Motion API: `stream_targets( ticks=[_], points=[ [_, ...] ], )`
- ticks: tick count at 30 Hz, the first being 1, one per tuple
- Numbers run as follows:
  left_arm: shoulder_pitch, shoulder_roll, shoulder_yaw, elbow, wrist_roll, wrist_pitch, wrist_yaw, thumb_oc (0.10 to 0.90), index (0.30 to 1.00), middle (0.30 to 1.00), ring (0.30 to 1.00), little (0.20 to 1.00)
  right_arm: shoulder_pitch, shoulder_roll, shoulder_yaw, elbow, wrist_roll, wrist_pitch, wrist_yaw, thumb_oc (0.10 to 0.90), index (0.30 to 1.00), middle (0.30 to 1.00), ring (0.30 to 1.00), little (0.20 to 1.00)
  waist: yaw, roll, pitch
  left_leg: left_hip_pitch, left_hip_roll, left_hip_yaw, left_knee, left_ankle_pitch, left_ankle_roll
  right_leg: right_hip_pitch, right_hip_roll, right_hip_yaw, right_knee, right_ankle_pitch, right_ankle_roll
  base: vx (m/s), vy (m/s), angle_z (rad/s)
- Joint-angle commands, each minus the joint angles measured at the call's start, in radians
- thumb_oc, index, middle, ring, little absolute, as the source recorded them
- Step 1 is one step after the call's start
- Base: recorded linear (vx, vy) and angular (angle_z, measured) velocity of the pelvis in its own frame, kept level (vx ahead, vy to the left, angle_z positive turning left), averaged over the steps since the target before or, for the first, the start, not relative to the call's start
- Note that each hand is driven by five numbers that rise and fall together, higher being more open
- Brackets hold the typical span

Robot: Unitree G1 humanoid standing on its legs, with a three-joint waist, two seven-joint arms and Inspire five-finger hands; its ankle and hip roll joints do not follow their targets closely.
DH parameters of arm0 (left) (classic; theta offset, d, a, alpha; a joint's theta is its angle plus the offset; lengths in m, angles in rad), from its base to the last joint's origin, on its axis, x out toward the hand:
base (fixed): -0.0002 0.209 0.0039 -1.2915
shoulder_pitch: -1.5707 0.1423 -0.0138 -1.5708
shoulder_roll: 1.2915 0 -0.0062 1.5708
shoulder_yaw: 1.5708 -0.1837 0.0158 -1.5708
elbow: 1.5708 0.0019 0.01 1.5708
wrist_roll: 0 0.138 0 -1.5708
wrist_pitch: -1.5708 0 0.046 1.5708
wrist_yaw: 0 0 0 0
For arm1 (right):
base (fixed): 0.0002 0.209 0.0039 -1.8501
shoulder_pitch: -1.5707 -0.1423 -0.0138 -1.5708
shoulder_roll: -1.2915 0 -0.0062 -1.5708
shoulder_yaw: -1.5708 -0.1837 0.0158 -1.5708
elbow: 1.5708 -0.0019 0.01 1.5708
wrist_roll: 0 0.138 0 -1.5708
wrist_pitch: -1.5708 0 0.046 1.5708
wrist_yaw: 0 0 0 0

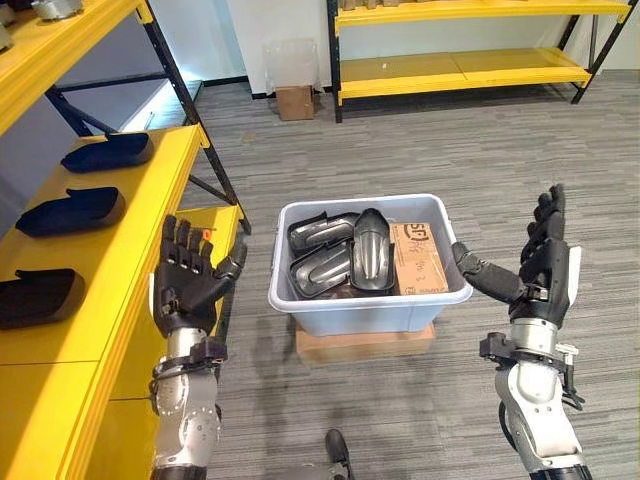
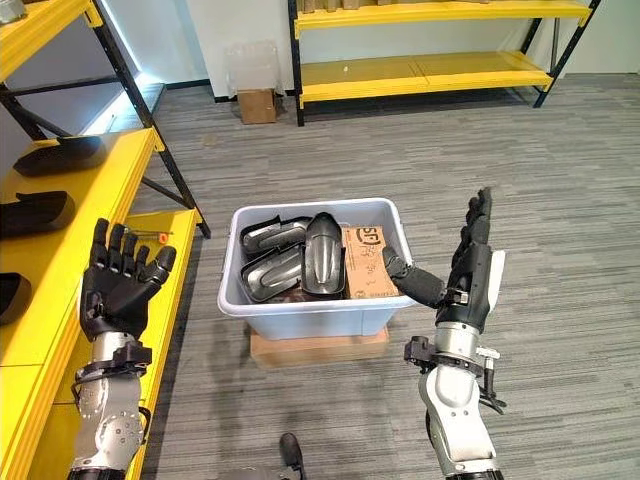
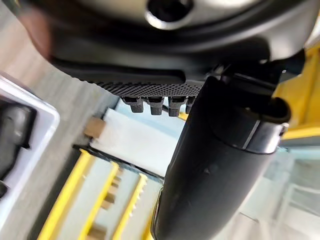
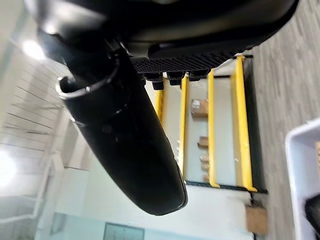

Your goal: Move parts from the plastic box to the shelf.

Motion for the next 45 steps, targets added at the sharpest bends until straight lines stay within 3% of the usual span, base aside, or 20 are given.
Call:
stream_targets(
  ticks=[1, 6, 10, 12, 14, 15, 16, 19, 21, 25, 29, 38, 45],
  points=[
    [-0.053, 0.083, 0.024, -0.069, 0.064, -0.064, -0.099, 0.900, 1.000, 1.000, 1.000, 1.000, -0.065, 0.024, -0.032, -0.077, -0.052, -0.113, -0.009, 0.900, 1.000, 1.000, 1.000, 1.000, 0.009, -0.024, -0.139, -0.020, 0.025, -0.100, 0.074, -0.109, -0.033, -0.067, -0.011, -0.002, 0.093, 0.181, 0.041, 0.11, 0.180, -0.01],
    [-0.086, 0.106, -0.007, -0.108, 0.061, -0.021, -0.130, 0.900, 1.000, 1.000, 1.000, 1.000, -0.064, 0.037, -0.028, -0.061, -0.088, -0.106, -0.056, 0.900, 1.000, 1.000, 1.000, 1.000, -0.005, -0.012, -0.154, 0.006, 0.002, -0.115, 0.050, -0.123, 0.002, -0.125, 0.002, 0.018, 0.335, 0.273, 0.068, 0.07, 0.182, 0.02],
    [-0.107, 0.111, -0.041, -0.111, 0.072, 0.009, -0.112, 0.900, 1.000, 1.000, 1.000, 1.000, -0.058, 0.042, -0.009, -0.044, -0.086, -0.106, -0.057, 0.900, 1.000, 1.000, 1.000, 1.000, -0.016, 0.014, -0.147, 0.027, -0.003, -0.134, 0.052, -0.147, 0.026, -0.248, -0.009, -0.003, 0.661, 0.319, 0.071, 0.07, 0.191, 0.06],
    [-0.096, 0.100, -0.051, -0.114, 0.092, 0.005, -0.095, 0.900, 1.000, 1.000, 1.000, 1.000, -0.059, 0.039, 0.002, -0.037, -0.085, -0.108, -0.036, 0.900, 1.000, 1.000, 1.000, 1.000, -0.021, 0.024, -0.140, 0.048, 0.005, -0.127, 0.043, -0.151, 0.025, -0.327, -0.019, -0.006, 0.682, 0.329, 0.066, 0.09, 0.067, -0.17],
    [-0.074, 0.109, -0.045, -0.131, 0.081, 0.015, -0.084, 0.900, 1.000, 1.000, 1.000, 1.000, -0.057, 0.027, -0.013, -0.046, -0.039, -0.102, 0.030, 0.900, 1.000, 1.000, 1.000, 1.000, -0.040, 0.016, -0.119, 0.106, 0.013, -0.133, 0.004, -0.158, -0.006, -0.389, -0.032, -0.039, 0.354, 0.279, 0.045, 0.22, -0.163, -0.46],
    [-0.072, 0.114, -0.044, -0.132, 0.084, 0.019, -0.084, 0.900, 1.000, 1.000, 1.000, 1.000, -0.055, 0.021, -0.021, -0.051, -0.020, -0.099, 0.042, 0.900, 1.000, 1.000, 1.000, 1.000, -0.046, 0.003, -0.117, 0.121, 0.012, -0.142, -0.002, -0.169, -0.018, -0.393, -0.045, -0.041, 0.201, 0.298, 0.047, 0.30, -0.367, -0.34],
    [-0.070, 0.111, -0.058, -0.122, 0.081, 0.019, -0.083, 0.900, 1.000, 1.000, 1.000, 1.000, -0.054, 0.015, -0.034, -0.059, 0.002, -0.080, 0.057, 0.900, 1.000, 1.000, 1.000, 1.000, -0.071, -0.005, -0.100, 0.171, 0.027, -0.168, -0.004, -0.209, -0.038, -0.438, -0.073, 0.000, -0.016, 0.410, 0.076, 0.23, -0.278, -0.13],
    [-0.053, 0.096, -0.079, -0.119, 0.083, 0.002, -0.098, 0.900, 1.000, 1.000, 1.000, 1.000, -0.045, 0.022, -0.043, -0.074, 0.000, -0.058, 0.058, 0.900, 1.000, 1.000, 1.000, 1.000, -0.082, 0.001, -0.089, 0.198, 0.045, -0.191, -0.004, -0.231, -0.054, -0.458, -0.079, 0.046, -0.116, 0.423, 0.087, 0.22, -0.264, 0.51],
    [-0.023, 0.089, -0.084, -0.126, 0.086, -0.008, -0.113, 0.900, 1.000, 1.000, 1.000, 1.000, -0.030, 0.022, -0.044, -0.082, -0.004, -0.053, 0.043, 0.900, 1.000, 1.000, 1.000, 1.000, -0.079, -0.013, -0.098, 0.204, 0.053, -0.186, -0.004, -0.237, -0.072, -0.369, -0.082, 0.040, -0.210, 0.429, 0.099, 0.21, -0.253, 0.30],
    [-0.014, 0.093, -0.079, -0.127, 0.077, 0.007, -0.082, 0.900, 1.000, 1.000, 1.000, 1.000, -0.029, 0.020, -0.022, -0.073, -0.011, -0.034, 0.025, 0.900, 1.000, 1.000, 1.000, 1.000, -0.065, -0.026, -0.119, 0.218, 0.066, -0.157, -0.004, -0.237, -0.088, -0.284, -0.093, -0.014, -0.252, 0.427, 0.105, 0.18, -0.227, 0.35],
    [-0.003, 0.085, -0.060, -0.131, 0.064, 0.042, -0.066, 0.900, 1.000, 1.000, 1.000, 1.000, -0.043, 0.006, 0.007, -0.059, -0.013, -0.005, -0.021, 0.900, 1.000, 1.000, 1.000, 1.000, -0.056, -0.018, -0.144, 0.221, 0.124, -0.133, -0.004, -0.205, -0.127, -0.220, -0.055, -0.056, -0.228, 0.337, 0.061, 0.22, -0.264, 0.02],
    [-0.008, 0.072, -0.058, -0.147, 0.048, 0.034, -0.051, 0.900, 1.000, 1.000, 1.000, 1.000, -0.058, -0.025, -0.001, -0.046, -0.009, 0.046, -0.079, 0.900, 1.000, 1.000, 1.000, 1.000, -0.060, -0.009, -0.134, 0.178, 0.170, -0.107, 0.024, -0.140, -0.166, -0.177, -0.035, -0.052, -0.215, 0.284, 0.021, 0.07, -0.068, -0.13],
    [-0.013, 0.071, -0.067, -0.148, 0.052, 0.039, -0.044, 0.900, 1.000, 1.000, 1.000, 1.000, -0.061, -0.031, 0.001, -0.046, -0.004, 0.065, -0.075, 0.900, 1.000, 1.000, 1.000, 1.000, -0.066, 0.005, -0.131, 0.153, 0.180, -0.102, 0.040, -0.104, -0.181, -0.160, -0.028, -0.041, -0.225, 0.272, 0.010, 0.03, -0.002, 0.02]
  ],
)
